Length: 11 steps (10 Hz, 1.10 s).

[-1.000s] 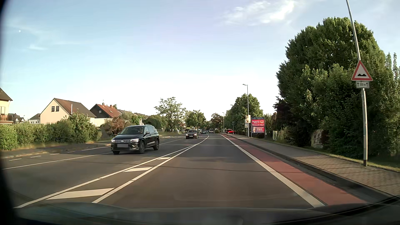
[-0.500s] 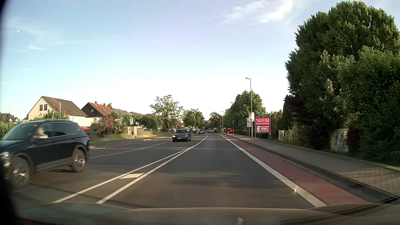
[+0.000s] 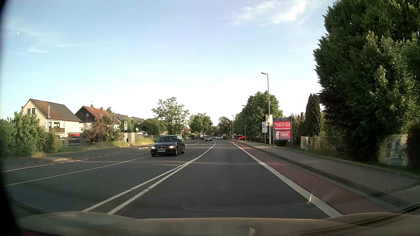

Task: Follow the waypoints while adhering to traffic rules and regulations

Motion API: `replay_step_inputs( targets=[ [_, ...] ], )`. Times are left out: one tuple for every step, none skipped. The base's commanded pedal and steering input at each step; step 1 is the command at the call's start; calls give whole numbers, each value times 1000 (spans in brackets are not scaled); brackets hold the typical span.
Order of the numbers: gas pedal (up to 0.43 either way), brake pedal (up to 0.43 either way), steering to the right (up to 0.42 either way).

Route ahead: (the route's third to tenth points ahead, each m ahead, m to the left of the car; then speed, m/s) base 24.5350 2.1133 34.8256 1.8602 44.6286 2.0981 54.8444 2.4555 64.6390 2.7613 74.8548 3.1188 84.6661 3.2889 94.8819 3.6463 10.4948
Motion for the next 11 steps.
replay_step_inputs(
  targets=[
    [220, 30, 6],
    [220, 30, 6],
    [220, 30, 6],
    [220, 30, 6],
    [220, 30, 6],
    [220, 30, 6],
    [220, 30, 5],
    [209, 30, 5],
    [197, 30, 3],
    [197, 30, 1],
    [189, 30, 1]
  ],
)
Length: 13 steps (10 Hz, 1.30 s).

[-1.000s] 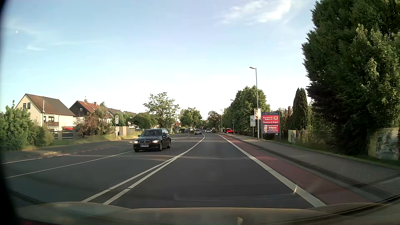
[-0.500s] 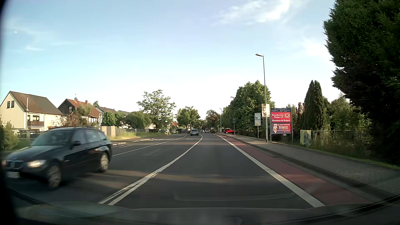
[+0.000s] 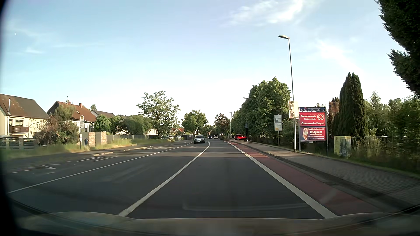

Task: Follow the waypoints while adhering to traffic rules and regulations

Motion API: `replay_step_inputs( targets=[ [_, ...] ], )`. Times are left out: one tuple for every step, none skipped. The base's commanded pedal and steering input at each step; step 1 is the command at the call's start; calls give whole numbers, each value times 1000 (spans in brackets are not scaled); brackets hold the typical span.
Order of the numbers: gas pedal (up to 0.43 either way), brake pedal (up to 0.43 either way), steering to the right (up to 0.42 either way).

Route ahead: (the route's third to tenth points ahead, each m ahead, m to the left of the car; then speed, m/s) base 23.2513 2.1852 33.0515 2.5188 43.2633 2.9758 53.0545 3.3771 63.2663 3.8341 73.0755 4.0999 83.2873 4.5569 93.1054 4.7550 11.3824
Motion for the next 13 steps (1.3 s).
replay_step_inputs(
  targets=[
    [177, 30, 0],
    [157, 30, 0],
    [150, 30, 0],
    [138, 30, 0],
    [138, 30, 0],
    [130, 30, 0],
    [110, 30, -1],
    [110, 30, -1],
    [98, 30, -1],
    [87, 30, -2],
    [87, 30, -4],
    [79, 30, -6],
    [67, 30, -7]
  ],
)
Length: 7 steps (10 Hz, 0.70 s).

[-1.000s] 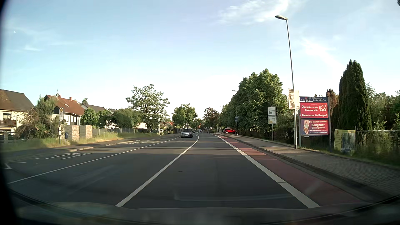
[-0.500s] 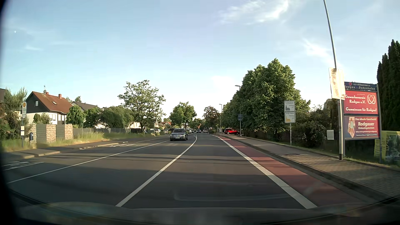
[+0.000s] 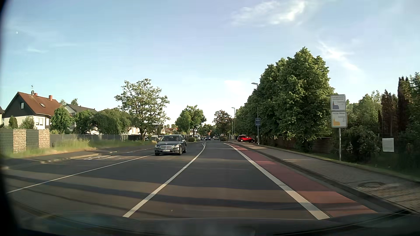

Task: Follow the waypoints while adhering to traffic rules and regulations

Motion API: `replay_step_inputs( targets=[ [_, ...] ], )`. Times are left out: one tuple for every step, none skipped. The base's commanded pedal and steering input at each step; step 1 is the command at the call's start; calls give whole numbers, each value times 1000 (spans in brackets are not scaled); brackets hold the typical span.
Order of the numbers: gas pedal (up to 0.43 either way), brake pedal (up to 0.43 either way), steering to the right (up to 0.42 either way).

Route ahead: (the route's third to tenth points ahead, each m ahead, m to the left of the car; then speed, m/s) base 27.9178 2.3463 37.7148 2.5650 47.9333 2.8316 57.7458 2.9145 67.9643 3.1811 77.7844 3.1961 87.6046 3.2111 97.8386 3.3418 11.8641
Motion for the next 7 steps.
replay_step_inputs(
  targets=[
    [59, 30, -7],
    [59, 30, -7],
    [47, 30, -7],
    [39, 30, -6],
    [39, 30, -6],
    [28, 30, -6],
    [20, 30, -6]
  ],
)
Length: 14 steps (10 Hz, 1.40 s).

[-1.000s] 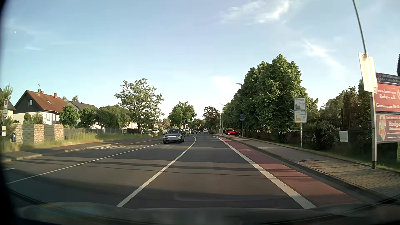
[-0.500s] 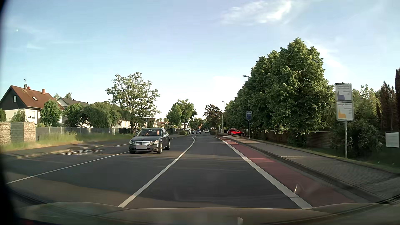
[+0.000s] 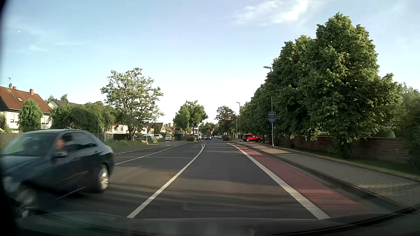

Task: Follow the waypoints while adhering to traffic rules and regulations

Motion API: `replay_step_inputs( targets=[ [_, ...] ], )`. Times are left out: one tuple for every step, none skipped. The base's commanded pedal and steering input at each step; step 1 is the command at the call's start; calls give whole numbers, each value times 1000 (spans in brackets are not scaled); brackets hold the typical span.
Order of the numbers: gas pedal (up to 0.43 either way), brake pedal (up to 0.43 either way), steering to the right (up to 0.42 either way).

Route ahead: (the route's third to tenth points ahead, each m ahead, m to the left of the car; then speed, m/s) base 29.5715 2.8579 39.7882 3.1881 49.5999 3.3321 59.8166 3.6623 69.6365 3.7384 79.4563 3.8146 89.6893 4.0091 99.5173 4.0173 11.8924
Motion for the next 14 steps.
replay_step_inputs(
  targets=[
    [20, 30, -6],
    [0, 30, -6],
    [0, 30, -5],
    [0, 30, -4],
    [0, 30, -4],
    [0, 30, -4],
    [0, 30, -4],
    [0, 30, -4],
    [0, 30, -4],
    [0, 30, -4],
    [0, 30, -4],
    [0, 30, -4],
    [0, 30, -4],
    [0, 30, -4]
  ],
)
